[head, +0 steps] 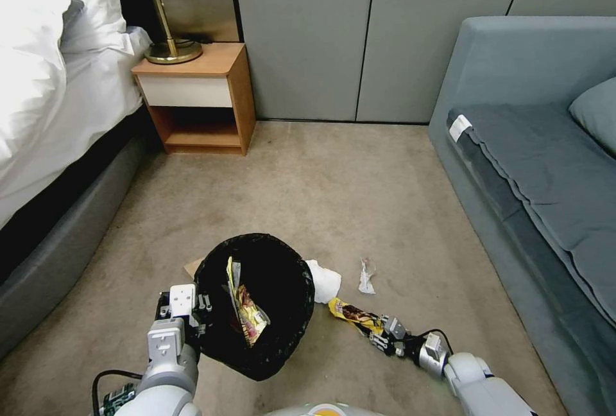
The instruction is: Pick up the trash bin, then pick up the garbage from the floor and place it into the trash bin.
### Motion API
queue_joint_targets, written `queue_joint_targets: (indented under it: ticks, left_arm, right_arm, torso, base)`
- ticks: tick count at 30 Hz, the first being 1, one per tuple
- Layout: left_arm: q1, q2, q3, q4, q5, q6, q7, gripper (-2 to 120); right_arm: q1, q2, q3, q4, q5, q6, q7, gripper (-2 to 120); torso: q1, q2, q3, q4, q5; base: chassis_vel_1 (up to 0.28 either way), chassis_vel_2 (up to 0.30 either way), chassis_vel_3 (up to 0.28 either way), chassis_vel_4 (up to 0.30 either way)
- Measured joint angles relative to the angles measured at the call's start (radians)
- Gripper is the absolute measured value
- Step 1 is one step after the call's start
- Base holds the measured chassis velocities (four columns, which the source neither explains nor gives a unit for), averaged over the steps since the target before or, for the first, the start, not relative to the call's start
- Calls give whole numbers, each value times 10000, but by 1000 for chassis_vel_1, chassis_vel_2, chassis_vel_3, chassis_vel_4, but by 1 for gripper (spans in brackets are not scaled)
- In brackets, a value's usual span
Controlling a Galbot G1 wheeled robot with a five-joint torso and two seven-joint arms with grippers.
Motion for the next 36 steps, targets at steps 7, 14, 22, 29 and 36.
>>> queue_joint_targets:
  ticks: [7, 14, 22, 29, 36]
  left_arm:
    - [-2, -3, 30, 11, -1, -18, 3, 3]
    - [1, 8, 38, -4, -16, -35, 6, 3]
    - [-23, 26, 74, -6, -75, -39, 23, 3]
    - [-72, 81, 93, -6, -142, -39, 22, 3]
    - [-70, 173, 148, -5, -207, -29, 20, 3]
  right_arm:
    - [-72, 18, 30, 55, -1, 112, 40, 2]
    - [-560, -105, -161, 1092, 737, 48, 522, 0]
    - [-1806, -356, -186, 4153, 2669, -415, 1251, 0]
    - [-3429, -506, 342, 8836, 4209, -877, 1795, 0]
    - [-4123, -684, 473, 12721, 4743, -1479, 1968, 0]
  torso:
    - [1, -1, 1, -3, -1]
    - [2, -4, 5, -3, 6]
    - [3, -4, 5, -5, -3]
    - [3, -3, 2, -6, -8]
    - [2, -2, 1, -6, -7]
  base:
    - [0, 0, 0, 0]
    - [0, 0, 0, 0]
    - [0, 0, 0, 0]
    - [0, 0, 0, 0]
    - [0, 0, 0, 0]
